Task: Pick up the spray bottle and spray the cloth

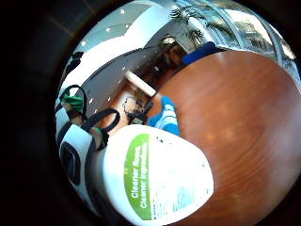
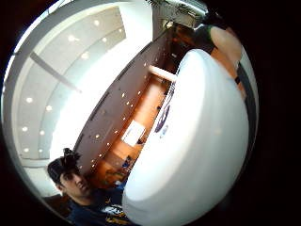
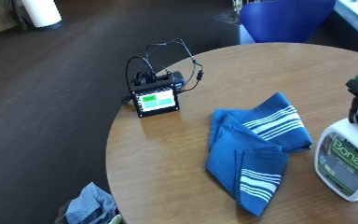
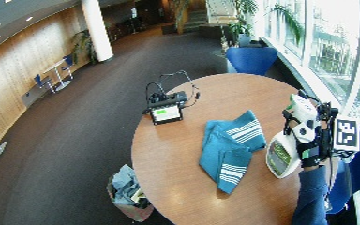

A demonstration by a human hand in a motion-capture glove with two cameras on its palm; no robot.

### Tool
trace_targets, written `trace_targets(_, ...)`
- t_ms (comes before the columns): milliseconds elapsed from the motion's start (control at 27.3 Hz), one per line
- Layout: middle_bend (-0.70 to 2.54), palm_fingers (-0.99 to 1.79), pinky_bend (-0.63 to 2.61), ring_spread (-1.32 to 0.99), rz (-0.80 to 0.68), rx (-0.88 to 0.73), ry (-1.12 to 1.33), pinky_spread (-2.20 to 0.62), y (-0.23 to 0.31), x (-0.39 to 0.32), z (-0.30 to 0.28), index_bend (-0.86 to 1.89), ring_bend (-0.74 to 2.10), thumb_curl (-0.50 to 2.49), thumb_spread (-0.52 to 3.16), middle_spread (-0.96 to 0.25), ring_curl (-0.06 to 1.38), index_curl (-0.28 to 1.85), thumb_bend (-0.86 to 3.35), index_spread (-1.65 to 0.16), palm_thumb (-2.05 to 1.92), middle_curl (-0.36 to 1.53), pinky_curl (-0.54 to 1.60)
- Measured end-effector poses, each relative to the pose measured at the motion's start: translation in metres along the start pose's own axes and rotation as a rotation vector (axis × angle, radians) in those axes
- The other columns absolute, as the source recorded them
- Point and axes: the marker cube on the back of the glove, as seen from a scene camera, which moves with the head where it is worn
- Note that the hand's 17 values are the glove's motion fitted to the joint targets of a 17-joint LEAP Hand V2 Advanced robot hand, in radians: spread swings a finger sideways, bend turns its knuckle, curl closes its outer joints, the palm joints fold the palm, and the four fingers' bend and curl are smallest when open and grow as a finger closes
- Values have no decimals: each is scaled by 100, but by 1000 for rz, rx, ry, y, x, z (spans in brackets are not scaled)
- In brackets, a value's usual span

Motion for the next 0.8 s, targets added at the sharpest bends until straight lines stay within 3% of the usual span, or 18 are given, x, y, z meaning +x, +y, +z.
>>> trace_targets(439,89,124,68,-23,1,-106,18,-34,-20,-11,-3,9,98,52,74,-19,45,6,-1,-33,97,50,37)
trace_targets(804,86,127,63,-23,-161,-726,520,-34,-21,-98,41,10,93,57,71,-20,45,12,-2,-30,100,50,36)
